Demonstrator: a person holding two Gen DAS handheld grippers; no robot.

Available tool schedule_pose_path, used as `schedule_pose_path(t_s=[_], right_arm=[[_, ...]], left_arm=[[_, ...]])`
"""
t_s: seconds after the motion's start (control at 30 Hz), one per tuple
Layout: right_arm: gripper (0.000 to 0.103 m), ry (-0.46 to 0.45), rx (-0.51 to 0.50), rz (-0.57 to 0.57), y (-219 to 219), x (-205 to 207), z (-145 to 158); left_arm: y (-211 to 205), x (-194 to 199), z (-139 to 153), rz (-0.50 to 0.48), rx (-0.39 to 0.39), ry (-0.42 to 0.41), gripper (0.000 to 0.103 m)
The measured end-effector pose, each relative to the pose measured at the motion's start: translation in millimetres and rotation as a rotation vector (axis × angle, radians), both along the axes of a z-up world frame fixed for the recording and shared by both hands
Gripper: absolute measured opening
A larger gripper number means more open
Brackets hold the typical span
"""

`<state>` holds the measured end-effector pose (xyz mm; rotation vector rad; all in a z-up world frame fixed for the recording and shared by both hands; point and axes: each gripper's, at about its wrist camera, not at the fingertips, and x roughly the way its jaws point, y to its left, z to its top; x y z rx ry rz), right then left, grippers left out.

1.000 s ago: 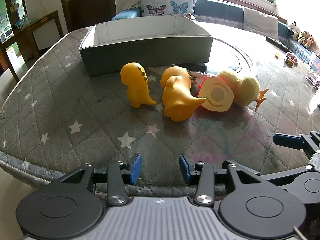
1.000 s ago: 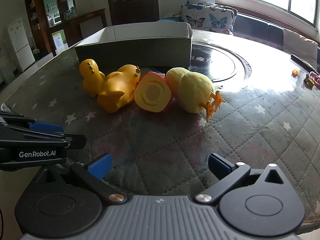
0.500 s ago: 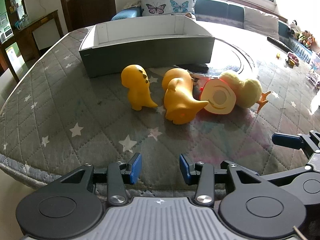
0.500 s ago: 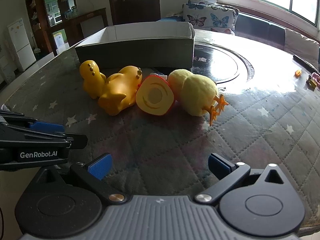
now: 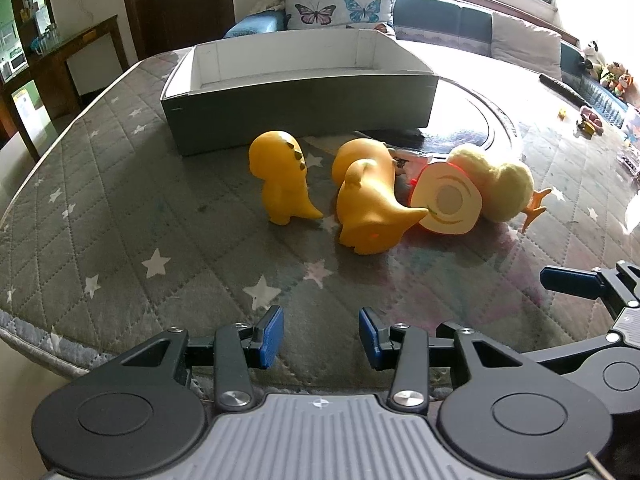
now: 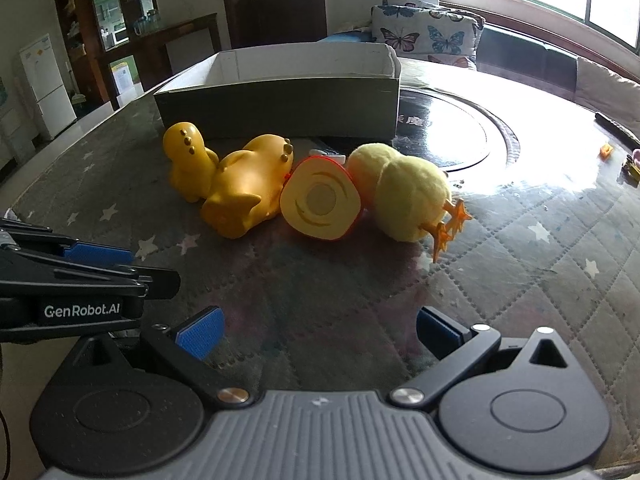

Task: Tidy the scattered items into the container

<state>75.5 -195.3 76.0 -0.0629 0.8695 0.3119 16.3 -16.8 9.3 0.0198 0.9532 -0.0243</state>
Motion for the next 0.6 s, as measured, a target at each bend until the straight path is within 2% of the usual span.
schedule_pose_path(t_s=[0.6], right_arm=[[0.103,-0.015,0.007,0.027,8.0,9.0,6.7]], left_arm=[[12.9,5.8,8.3,-0.002,-0.037,-0.016,0.044]])
